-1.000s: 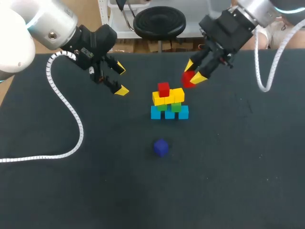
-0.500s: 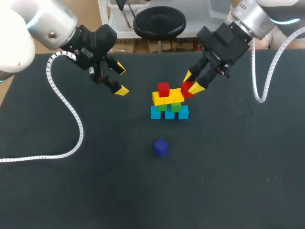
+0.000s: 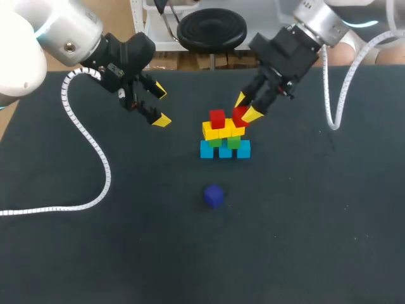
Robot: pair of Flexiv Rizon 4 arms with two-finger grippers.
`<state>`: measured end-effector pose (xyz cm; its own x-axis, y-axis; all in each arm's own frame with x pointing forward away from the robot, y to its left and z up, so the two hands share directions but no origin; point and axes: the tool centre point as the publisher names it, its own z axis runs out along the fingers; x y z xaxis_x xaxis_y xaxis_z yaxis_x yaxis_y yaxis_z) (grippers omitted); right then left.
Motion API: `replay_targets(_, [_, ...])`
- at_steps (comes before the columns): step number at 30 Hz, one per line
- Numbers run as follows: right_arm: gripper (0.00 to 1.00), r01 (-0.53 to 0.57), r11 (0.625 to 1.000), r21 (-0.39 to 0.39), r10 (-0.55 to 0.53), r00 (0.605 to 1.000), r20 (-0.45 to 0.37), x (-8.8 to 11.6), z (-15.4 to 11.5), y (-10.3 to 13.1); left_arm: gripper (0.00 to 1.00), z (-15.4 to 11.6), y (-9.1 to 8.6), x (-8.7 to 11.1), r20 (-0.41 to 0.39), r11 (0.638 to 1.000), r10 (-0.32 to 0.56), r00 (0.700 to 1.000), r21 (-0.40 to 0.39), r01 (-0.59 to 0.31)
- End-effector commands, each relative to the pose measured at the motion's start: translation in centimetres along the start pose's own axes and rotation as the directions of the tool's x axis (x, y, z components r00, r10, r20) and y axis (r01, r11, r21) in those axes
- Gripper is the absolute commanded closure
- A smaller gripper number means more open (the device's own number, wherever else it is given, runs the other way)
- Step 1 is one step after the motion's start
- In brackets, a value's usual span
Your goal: Place the blue cubes, place green cubes on the blue cubes, place the yellow cubes on the green cubes, then place the red cubes on the yellow cubes, and place purple cube on the red cubes.
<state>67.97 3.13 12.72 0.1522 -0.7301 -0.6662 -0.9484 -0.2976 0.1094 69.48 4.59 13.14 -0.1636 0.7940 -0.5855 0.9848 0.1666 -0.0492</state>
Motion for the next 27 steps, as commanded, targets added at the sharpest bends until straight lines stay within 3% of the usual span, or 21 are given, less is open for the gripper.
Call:
replay_targets(1, [1.0,0.004,1.0,-0.02,-0.004,1.0,0.004,0.0,0.1,-1.1,0.0,0.0,0.2,0.0,0.0,1.0,0.002,1.0,0.004,-0.002])
replay_targets(27, [1.0,-0.017,0.998,-0.056,0.018,1.0,0.014,0.6,1.3,-2.0,0.0,0.0,0.2,0.0,0.0,1.0,0.002,1.0,0.004,-0.002])
